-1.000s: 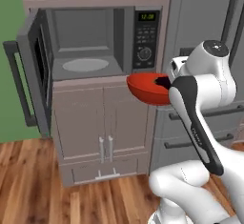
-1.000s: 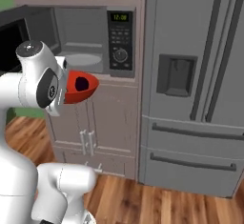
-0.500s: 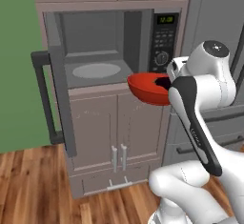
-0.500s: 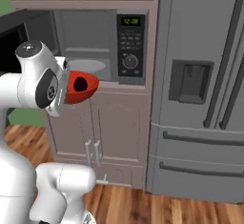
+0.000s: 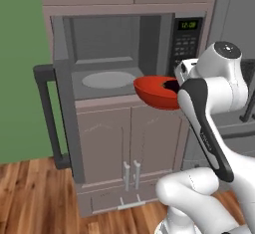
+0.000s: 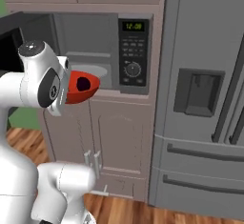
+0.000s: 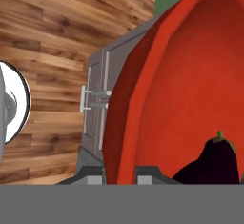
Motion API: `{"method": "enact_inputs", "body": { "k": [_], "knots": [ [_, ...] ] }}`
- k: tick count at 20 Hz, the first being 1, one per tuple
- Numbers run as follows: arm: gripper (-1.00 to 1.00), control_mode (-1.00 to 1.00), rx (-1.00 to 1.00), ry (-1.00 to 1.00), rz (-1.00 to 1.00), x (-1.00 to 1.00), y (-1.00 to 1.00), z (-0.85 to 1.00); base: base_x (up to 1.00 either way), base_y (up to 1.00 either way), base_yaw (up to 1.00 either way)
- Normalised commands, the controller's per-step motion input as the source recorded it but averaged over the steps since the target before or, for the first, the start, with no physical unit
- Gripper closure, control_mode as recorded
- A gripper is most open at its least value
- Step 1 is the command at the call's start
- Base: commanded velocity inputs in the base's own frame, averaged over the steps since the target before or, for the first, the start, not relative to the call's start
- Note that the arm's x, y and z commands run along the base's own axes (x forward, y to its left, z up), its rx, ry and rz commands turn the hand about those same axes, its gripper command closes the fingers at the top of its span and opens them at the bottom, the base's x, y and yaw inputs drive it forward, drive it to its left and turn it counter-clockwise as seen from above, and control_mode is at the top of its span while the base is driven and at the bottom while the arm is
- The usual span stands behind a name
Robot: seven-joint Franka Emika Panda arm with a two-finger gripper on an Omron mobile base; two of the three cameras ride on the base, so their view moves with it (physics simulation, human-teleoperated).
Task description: Pick the eggplant from the sink and place it in the bowl. Then pick the bowl and place it in the microwave. Then close the microwave door and press the start button.
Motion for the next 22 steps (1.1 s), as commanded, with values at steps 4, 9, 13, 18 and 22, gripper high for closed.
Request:
{"method": "enact_inputs", "body": {
  "k": [4,9,13,18,22],
  "knots": [
    [1.00,1.00,0.00,0.00,0.00,0.00,0.00,0.00,0.43,-0.02,0.04],
    [1.00,1.00,0.00,0.00,0.00,0.00,0.00,0.00,0.26,0.02,0.00],
    [1.00,1.00,0.00,0.00,0.00,0.00,0.00,0.00,0.03,0.00,0.00],
    [1.00,1.00,0.00,0.00,0.00,0.00,0.00,0.00,0.00,0.03,0.01],
    [1.00,-1.00,-0.04,0.00,0.03,0.22,0.63,-0.34,0.00,0.00,0.00]
  ]
}}
